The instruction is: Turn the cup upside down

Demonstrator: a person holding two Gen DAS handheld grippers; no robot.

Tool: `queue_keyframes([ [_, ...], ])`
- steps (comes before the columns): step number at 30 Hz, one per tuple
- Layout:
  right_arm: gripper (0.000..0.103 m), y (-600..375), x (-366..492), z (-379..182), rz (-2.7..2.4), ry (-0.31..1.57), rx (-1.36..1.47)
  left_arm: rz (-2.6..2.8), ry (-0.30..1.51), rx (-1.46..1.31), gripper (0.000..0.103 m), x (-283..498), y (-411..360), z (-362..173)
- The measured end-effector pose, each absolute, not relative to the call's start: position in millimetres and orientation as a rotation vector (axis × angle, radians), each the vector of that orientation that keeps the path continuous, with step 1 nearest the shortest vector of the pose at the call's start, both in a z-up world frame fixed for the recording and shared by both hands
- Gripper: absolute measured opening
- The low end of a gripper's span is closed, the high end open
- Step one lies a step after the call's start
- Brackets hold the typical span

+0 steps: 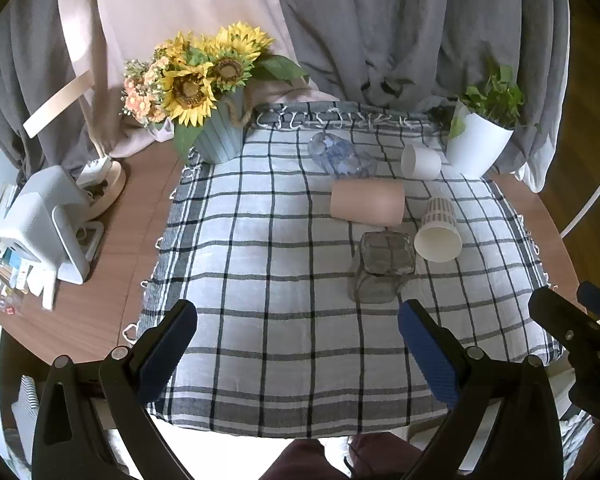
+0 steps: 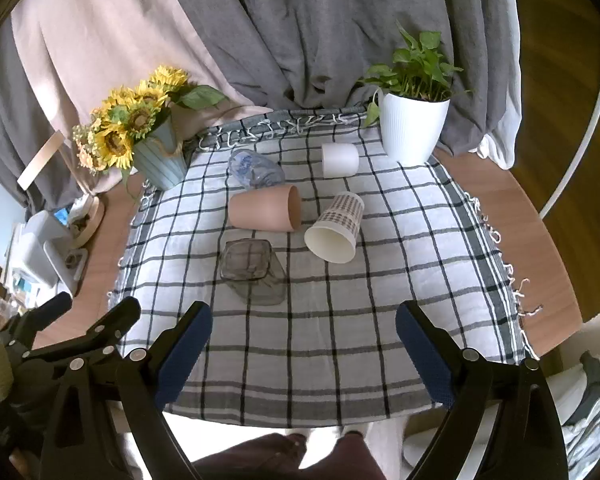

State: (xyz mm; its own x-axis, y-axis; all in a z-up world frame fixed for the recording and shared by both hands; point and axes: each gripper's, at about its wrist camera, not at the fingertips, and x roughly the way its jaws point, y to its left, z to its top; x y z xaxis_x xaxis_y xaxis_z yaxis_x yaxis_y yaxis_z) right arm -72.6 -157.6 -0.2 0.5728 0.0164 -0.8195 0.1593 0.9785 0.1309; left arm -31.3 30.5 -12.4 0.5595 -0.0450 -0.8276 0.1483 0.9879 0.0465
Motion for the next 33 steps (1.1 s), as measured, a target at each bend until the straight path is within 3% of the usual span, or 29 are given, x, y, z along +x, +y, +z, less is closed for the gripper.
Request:
queue_keyframes([
  [33, 0.093, -151.1, -70.9, -4.7, -0.094, 0.974, 0.213, -0.113, 0.952, 0.122, 0.103, -28.7, 33.1, -8.9],
])
